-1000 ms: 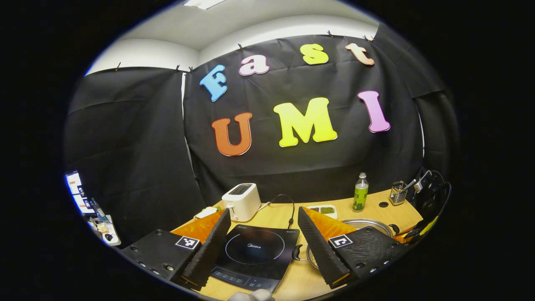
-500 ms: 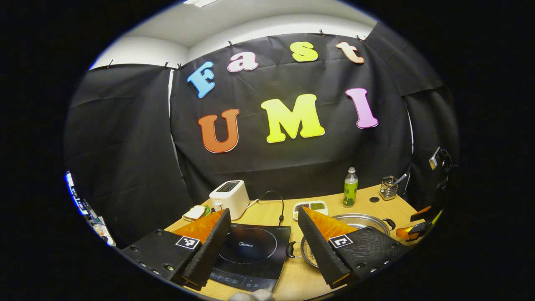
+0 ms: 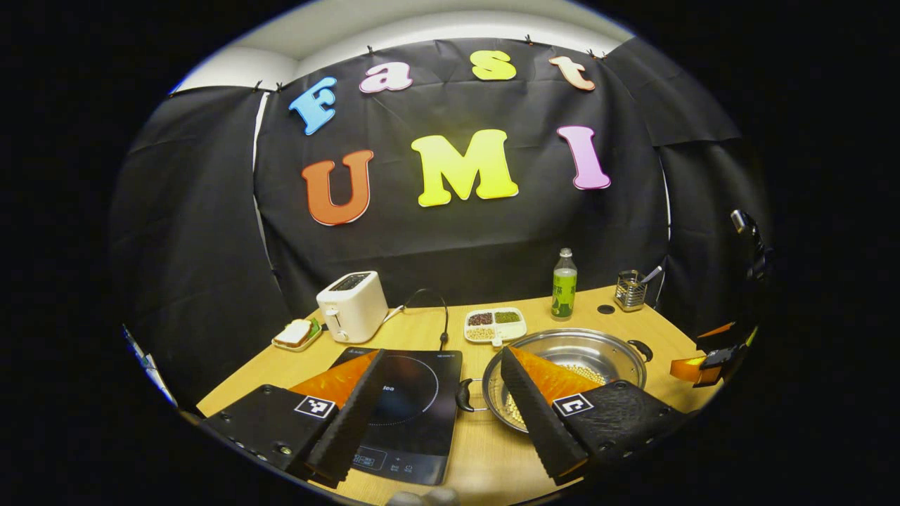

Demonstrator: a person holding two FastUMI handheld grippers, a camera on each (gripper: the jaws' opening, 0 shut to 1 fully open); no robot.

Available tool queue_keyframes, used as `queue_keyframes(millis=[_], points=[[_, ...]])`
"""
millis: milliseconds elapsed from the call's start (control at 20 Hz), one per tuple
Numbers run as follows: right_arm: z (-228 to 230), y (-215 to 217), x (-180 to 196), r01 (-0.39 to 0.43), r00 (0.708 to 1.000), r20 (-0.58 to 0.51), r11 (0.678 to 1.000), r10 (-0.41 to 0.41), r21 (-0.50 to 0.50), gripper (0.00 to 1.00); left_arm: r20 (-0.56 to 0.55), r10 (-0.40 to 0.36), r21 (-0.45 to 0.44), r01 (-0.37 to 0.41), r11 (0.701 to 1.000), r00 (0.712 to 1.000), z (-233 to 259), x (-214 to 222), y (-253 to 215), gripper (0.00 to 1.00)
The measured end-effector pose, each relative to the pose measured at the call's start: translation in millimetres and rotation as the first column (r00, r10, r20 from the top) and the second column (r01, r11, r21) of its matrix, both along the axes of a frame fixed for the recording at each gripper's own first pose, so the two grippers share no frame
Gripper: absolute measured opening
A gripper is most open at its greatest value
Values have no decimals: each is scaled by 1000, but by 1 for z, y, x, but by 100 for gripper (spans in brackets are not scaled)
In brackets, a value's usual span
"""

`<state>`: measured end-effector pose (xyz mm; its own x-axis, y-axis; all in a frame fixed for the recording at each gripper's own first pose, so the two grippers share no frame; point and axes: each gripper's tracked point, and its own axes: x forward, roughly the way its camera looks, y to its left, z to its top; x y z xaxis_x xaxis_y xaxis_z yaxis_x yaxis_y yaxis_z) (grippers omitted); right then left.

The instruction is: First push the handle of the pot to place it horizontally, then grasp the pot with both hands and set it on the induction cooktop.

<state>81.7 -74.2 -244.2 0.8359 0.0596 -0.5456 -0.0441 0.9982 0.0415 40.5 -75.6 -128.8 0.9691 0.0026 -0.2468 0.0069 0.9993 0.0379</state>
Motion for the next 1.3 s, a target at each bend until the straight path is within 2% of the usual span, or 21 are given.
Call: queue_keyframes(millis=[200, 300, 500, 700, 750, 900, 1100, 1150, 1300], points=[[-6, 0, 5, 9, 1000, -19, 1000, -9, 13, 100, -52, -7, -12, 7, 1000, 999, -25, 11, -6, 96], [-9, 2, 13, 0, 1000, -20, 1000, 0, 8, 98, -88, -12, -36, 9, 999, 996, -39, 16, -11, 96], [-15, 8, 35, -23, 999, -31, 1000, 24, 16, 100, -142, -10, -47, 3, 999, 990, -67, 34, -19, 97], [-21, 12, 62, -34, 998, -42, 999, 36, 35, 98, -184, -2, -44, -6, 999, 983, -90, 52, -25, 96], [-25, 12, 69, -35, 998, -48, 999, 36, 37, 100, -198, -2, -43, -7, 999, 980, -96, 55, -26, 96], [-31, 13, 84, -40, 997, -67, 998, 44, 56, 98, -231, 6, -51, -19, 999, 973, -114, 69, -30, 97], [-39, 10, 103, -48, 996, -77, 998, 52, 48, 100, -282, 5, -55, -21, 998, 959, -139, 81, -37, 96], [-43, 10, 106, -51, 995, -85, 997, 55, 49, 98, -295, 5, -55, -22, 998, 955, -144, 82, -39, 97], [-48, 10, 114, -59, 993, -95, 997, 63, 43, 100, -325, 7, -62, -29, 998, 946, -155, 88, -41, 96]])
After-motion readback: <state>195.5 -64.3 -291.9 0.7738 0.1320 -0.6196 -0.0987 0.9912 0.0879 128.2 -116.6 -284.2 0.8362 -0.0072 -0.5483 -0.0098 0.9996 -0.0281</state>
